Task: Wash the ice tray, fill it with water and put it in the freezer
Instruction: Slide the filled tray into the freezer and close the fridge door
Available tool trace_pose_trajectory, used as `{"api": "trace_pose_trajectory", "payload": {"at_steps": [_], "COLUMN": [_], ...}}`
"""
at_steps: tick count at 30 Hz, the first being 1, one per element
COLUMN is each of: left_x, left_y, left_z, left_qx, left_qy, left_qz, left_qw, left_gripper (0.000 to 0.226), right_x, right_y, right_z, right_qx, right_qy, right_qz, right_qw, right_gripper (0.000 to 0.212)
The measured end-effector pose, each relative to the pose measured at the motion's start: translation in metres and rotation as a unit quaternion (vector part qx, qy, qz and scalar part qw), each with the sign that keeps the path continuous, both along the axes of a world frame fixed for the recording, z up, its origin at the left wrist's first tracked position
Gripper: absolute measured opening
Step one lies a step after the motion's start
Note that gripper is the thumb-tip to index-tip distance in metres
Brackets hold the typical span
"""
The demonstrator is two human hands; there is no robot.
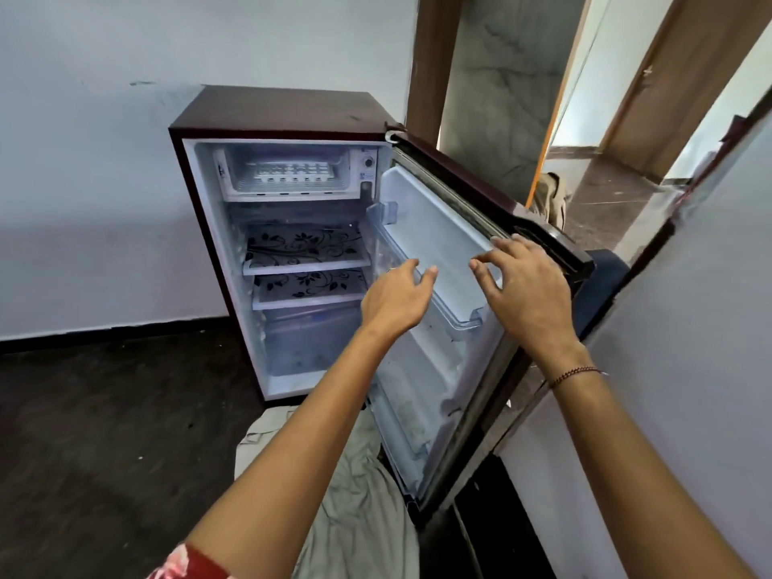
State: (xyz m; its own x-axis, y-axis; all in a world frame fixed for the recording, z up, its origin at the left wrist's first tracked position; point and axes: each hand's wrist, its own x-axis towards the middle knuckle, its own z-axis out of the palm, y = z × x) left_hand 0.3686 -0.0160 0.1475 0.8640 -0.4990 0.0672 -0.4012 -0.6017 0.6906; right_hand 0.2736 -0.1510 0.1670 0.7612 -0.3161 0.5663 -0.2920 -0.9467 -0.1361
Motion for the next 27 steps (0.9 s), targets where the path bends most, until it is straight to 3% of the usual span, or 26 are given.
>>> {"api": "trace_pose_trajectory", "payload": {"at_steps": [7, 14, 27], "left_x": [-0.031, -0.023, -0.015], "left_y": [-0.055, -0.120, -0.175], "left_z": [0.031, 0.035, 0.000], "left_qx": [-0.047, -0.080, -0.127], "left_qy": [-0.058, -0.128, -0.189], "left_qz": [-0.002, -0.030, -0.026], "left_qw": [0.997, 0.988, 0.973], "left_gripper": [0.053, 0.050, 0.042], "right_x": [-0.013, 0.003, 0.008], "right_y": [-0.060, -0.106, -0.116], "right_z": [0.017, 0.012, 0.003], "right_qx": [0.011, 0.021, 0.149], "right_qy": [-0.048, -0.017, -0.106], "right_qz": [0.006, 0.010, 0.047], "right_qw": [0.999, 1.000, 0.982], "right_gripper": [0.034, 0.036, 0.033]}}
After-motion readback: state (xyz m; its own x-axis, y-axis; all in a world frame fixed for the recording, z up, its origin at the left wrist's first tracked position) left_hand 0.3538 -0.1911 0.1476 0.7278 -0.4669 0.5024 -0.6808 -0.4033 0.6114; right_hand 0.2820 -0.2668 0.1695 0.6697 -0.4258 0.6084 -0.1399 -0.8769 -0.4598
